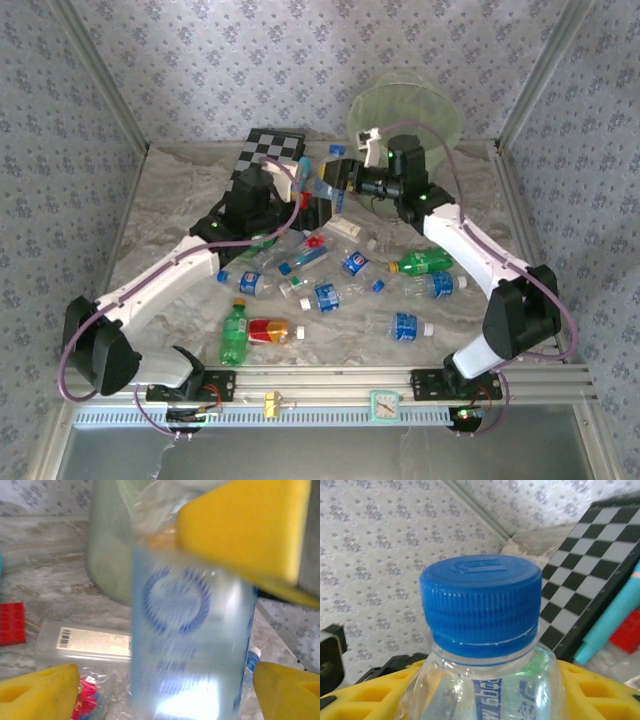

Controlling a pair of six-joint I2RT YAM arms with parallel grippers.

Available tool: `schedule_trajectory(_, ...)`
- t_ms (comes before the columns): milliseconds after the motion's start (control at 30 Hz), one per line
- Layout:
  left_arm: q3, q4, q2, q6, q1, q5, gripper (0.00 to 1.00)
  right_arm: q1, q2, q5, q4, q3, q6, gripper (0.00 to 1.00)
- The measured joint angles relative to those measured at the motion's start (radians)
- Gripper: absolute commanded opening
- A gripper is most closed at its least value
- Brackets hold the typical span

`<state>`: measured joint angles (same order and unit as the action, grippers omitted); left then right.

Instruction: Put the plastic bottles in the bin

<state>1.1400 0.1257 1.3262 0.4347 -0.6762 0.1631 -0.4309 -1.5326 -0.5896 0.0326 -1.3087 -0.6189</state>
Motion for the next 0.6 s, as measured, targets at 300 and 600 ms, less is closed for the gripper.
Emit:
schedule_trajectory(300,-0.072,0.071,-0.068,0.165,0.136,-0.186,0.94,0.14,-0.023,0.093,-0.172,-0.33,0.118,0.51)
schedule_trajectory(600,-0.172,0.17,-0.068,0.324,0.225,-0.209,1.0,0.242,-0.141,0.283,-0.243,-0.555,0.177,0.51)
